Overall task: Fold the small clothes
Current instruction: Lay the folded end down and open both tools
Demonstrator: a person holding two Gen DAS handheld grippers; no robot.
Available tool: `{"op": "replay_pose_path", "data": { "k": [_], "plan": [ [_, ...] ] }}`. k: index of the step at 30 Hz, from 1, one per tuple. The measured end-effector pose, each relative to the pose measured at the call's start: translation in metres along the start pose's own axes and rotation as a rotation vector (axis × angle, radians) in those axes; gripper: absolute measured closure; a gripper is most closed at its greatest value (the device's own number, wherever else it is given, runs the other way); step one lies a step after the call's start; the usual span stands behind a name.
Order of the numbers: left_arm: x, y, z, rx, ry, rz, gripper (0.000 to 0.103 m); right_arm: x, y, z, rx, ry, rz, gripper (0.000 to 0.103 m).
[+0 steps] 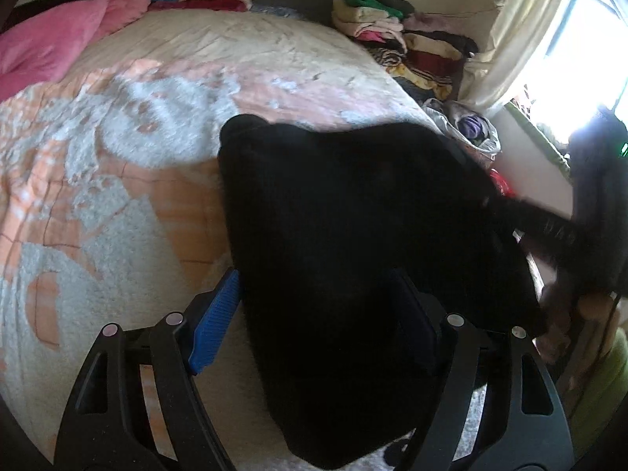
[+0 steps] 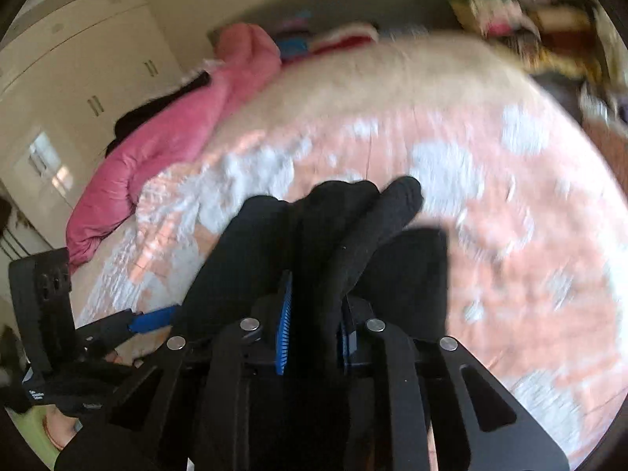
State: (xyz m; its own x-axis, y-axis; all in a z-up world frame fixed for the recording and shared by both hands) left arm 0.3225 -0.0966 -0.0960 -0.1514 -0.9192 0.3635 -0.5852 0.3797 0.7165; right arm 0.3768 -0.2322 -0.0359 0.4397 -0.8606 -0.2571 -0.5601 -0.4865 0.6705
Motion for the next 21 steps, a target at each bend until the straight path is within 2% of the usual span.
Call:
{"op": "replay_pose_path", "data": {
  "k": [3,5,8,11,13,21],
  "plan": [
    [0.010,-0.005,0.005,-0.022,-0.013,0.002,0.033,0.015,-0.004,0.004,-0.033,0.034,0.062,0.085],
    [0.015,-0.008,0.009,-0.027,-0.041,-0.019,0.033,0.031,-0.014,0.020,-0.076,0.022,0.097,0.085],
    [0.019,-0.009,0.014,-0.024,-0.071,-0.038,0.032,0.044,-0.022,0.037,-0.077,-0.050,0.092,0.085],
    [0.018,-0.007,0.018,-0.027,-0.082,-0.043,0.031,0.051,-0.020,0.047,-0.054,-0.104,0.109,0.075],
    [0.017,-0.007,0.020,-0.029,-0.079,-0.045,0.031,0.052,-0.015,0.051,-0.048,-0.104,0.155,0.060],
    [0.014,0.004,0.029,-0.024,-0.067,-0.050,0.031,0.050,0.013,0.068,-0.029,-0.092,0.245,0.048]
  ]
}}
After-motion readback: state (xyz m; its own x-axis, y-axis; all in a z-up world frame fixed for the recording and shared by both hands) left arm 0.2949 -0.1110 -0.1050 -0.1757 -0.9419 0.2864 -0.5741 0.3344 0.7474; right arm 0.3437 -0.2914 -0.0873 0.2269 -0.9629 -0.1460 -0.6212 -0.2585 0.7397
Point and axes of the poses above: each gripper's, at about its wrist camera, not at the fingertips, and y roughly against the way its jaws point, x to its right, z to its underside, the point moved 9 cm from there along -y, roughly the way its jaws point, and after that the axes turned 4 degrees about y, right-handed, at the moved point
